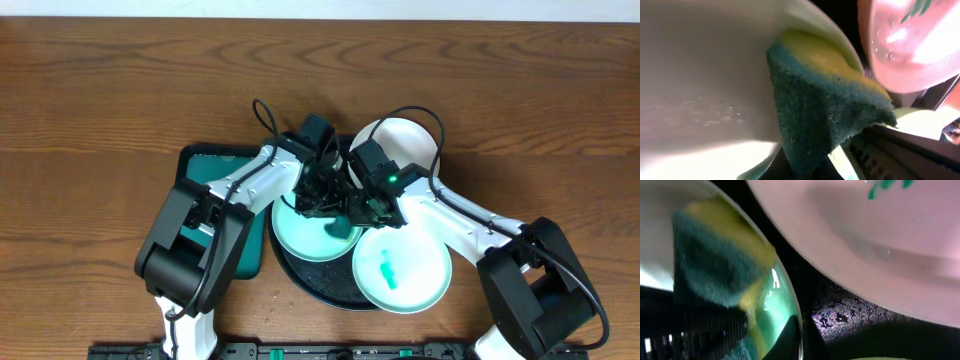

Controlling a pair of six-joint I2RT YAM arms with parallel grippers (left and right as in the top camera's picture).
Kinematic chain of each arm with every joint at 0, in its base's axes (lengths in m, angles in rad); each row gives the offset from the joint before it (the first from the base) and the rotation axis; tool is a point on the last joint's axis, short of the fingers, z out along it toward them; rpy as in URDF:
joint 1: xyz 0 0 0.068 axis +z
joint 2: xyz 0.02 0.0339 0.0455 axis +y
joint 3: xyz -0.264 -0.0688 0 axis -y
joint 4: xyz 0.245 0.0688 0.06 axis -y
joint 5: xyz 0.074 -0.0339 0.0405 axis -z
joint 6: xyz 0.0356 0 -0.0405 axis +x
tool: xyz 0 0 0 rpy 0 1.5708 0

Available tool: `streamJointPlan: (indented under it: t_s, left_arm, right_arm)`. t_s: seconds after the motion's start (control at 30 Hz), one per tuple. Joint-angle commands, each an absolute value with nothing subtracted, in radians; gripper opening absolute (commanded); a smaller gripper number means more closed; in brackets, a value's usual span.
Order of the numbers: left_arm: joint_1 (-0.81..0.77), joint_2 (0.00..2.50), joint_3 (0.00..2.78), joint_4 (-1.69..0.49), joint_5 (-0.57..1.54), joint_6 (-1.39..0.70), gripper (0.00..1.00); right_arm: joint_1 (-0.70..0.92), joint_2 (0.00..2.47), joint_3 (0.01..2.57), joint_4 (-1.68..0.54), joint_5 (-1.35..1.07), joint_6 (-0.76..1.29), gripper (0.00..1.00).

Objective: Clean dirty plates on tray and stack at the side
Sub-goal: 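Scrub the left white plate with the sponge in the left gripper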

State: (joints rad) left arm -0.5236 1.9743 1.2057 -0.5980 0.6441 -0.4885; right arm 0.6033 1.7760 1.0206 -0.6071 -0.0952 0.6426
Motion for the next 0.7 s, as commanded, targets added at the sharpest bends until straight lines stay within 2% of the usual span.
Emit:
streamJointPlan:
  t_s: [0.0,0.37,0.67]
  left_arm:
    - [-0.575,2.02,1.175,-0.647,0.709,-0.432,0.07]
    - [-0.539,2.02,1.176,-0.668,0.83,-0.315,0.07]
    - [-0.481,2.02,1.176,-0.588,0.505,-0.53,0.07]
  right_arm:
    - [0.61,1.786,1.018,-0.61,-0.083,0.632,0.01]
    - [0.61,1.786,1.018,-0.62,-0.083,0.639,0.01]
    - [0.61,1.786,1.018,-0.632,-0.083,0.643,0.01]
